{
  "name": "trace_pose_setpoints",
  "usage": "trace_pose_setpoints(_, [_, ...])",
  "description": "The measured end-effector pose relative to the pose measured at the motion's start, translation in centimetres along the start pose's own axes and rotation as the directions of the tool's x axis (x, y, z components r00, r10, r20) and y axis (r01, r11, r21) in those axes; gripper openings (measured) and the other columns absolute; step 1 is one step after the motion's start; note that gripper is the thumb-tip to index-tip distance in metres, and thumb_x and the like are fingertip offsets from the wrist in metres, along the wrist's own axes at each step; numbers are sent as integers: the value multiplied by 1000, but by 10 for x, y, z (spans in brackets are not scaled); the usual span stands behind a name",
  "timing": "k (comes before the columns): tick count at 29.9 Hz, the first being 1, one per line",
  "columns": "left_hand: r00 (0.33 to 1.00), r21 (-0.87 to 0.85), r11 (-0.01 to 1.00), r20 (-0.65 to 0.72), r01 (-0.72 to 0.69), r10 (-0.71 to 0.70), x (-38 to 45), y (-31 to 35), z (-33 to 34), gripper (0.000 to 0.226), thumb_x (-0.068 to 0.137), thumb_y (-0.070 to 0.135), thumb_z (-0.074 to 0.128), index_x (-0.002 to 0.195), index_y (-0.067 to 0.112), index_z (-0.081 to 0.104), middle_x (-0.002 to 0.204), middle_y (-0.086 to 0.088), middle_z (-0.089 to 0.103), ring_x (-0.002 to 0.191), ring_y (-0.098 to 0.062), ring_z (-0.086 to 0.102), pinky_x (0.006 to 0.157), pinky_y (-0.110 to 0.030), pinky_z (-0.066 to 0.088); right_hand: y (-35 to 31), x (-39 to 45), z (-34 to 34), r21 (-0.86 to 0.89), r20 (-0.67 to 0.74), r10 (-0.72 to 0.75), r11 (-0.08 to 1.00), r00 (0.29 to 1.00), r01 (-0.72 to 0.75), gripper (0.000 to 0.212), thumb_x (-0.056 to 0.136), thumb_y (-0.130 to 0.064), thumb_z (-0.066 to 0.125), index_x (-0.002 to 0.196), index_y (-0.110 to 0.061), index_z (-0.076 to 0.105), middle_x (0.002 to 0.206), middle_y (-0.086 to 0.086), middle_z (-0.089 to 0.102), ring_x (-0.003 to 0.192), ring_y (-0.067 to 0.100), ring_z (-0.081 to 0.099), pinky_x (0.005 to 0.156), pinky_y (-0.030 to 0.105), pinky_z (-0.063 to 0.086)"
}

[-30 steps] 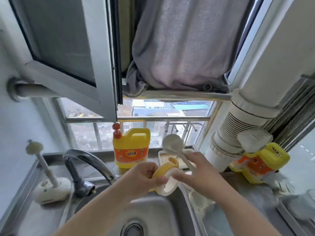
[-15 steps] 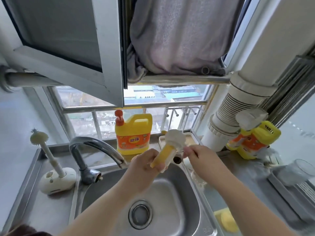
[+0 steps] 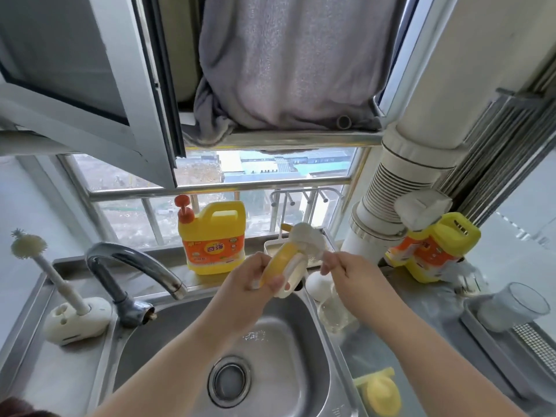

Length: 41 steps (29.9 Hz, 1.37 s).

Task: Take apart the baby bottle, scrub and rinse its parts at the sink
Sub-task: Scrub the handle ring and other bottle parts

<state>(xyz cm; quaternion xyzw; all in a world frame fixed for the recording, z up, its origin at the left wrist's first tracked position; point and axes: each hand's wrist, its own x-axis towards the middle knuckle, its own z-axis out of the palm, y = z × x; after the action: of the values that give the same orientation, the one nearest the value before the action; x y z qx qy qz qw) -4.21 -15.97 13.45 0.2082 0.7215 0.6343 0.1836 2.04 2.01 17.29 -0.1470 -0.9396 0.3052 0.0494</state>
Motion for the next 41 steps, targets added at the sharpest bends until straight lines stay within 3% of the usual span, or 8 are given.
trace_pose_setpoints(5, [999, -56, 998, -48, 0, -2, 5, 6, 17, 4, 91, 15, 58, 92, 14, 62, 83, 7, 67, 80, -6, 60, 77, -18, 43, 20, 1, -7, 12, -34, -13, 1000, 999, 14, 40, 99, -40, 31, 85, -19, 62, 73, -3, 63, 73, 13, 58, 72, 29, 47])
trace_pose_setpoints(9, [994, -148, 989, -101, 17, -32, 10, 7, 25, 6, 91, 14, 58, 87, 16, 62, 75, 11, 65, 75, -7, 56, 76, -26, 39, 24, -2, -7, 29, 13, -101, 995, 995, 101, 29, 99, -30, 38, 84, -22, 61, 60, -15, 59, 63, 1, 53, 60, 15, 38])
trace_pose_setpoints(12, [991, -210, 977, -124, 25, -52, 11, 10, 28, 8, 90, 19, 58, 91, 13, 63, 75, 7, 67, 73, -6, 58, 76, -27, 39, 30, 1, -9, 73, -60, -54, 996, 997, 59, 34, 99, -35, 35, 84, -19, 61, 68, -5, 63, 71, 11, 58, 67, 26, 43])
trace_pose_setpoints(16, [987, -100, 995, -161, 8, -24, 11, 11, 21, 4, 90, 14, 59, 91, 15, 63, 81, 4, 70, 81, -9, 62, 80, -30, 44, 26, -3, -7, 8, 50, -139, 990, 989, 138, 26, 98, -33, 37, 79, -30, 54, 60, -13, 54, 63, 2, 53, 60, 15, 37])
trace_pose_setpoints(21, [980, 119, 991, -179, -67, 88, 10, 22, 10, 7, 88, 23, 62, 84, 17, 60, 85, 0, 68, 81, -4, 58, 73, -14, 40, 24, 1, -6, 15, 82, -80, 997, 993, 79, 32, 99, -39, 34, 79, -28, 57, 66, -9, 54, 66, 9, 52, 69, 28, 43])
trace_pose_setpoints(27, [977, 177, 974, -131, -143, 167, 10, 33, 0, 18, 89, 29, 60, 77, 15, 56, 80, -1, 67, 83, -17, 58, 71, -27, 38, 3, -2, -7, 85, 33, -91, 992, 995, 88, 34, 98, -38, 38, 76, -24, 60, 53, -14, 48, 57, -7, 50, 55, 9, 36])
trace_pose_setpoints(34, [983, 118, 989, -144, -93, 109, 8, 31, -17, 6, 90, 18, 61, 84, 17, 57, 78, 4, 68, 76, -5, 59, 71, -25, 40, 1, -12, -19, 74, 78, -51, 996, 996, 45, 35, 96, -42, 39, 71, -31, 61, 47, -11, 52, 48, 2, 47, 52, 17, 34])
trace_pose_setpoints(41, [995, 4, 998, -78, -64, 64, 9, 33, -15, 8, 85, 18, 66, 90, 12, 66, 81, -3, 72, 75, -9, 64, 72, -30, 49, -31, 2, -15, 79, 34, -163, 984, 986, 160, 34, 97, -38, 37, 70, -40, 57, 74, -10, 66, 72, 1, 59, 67, 15, 44])
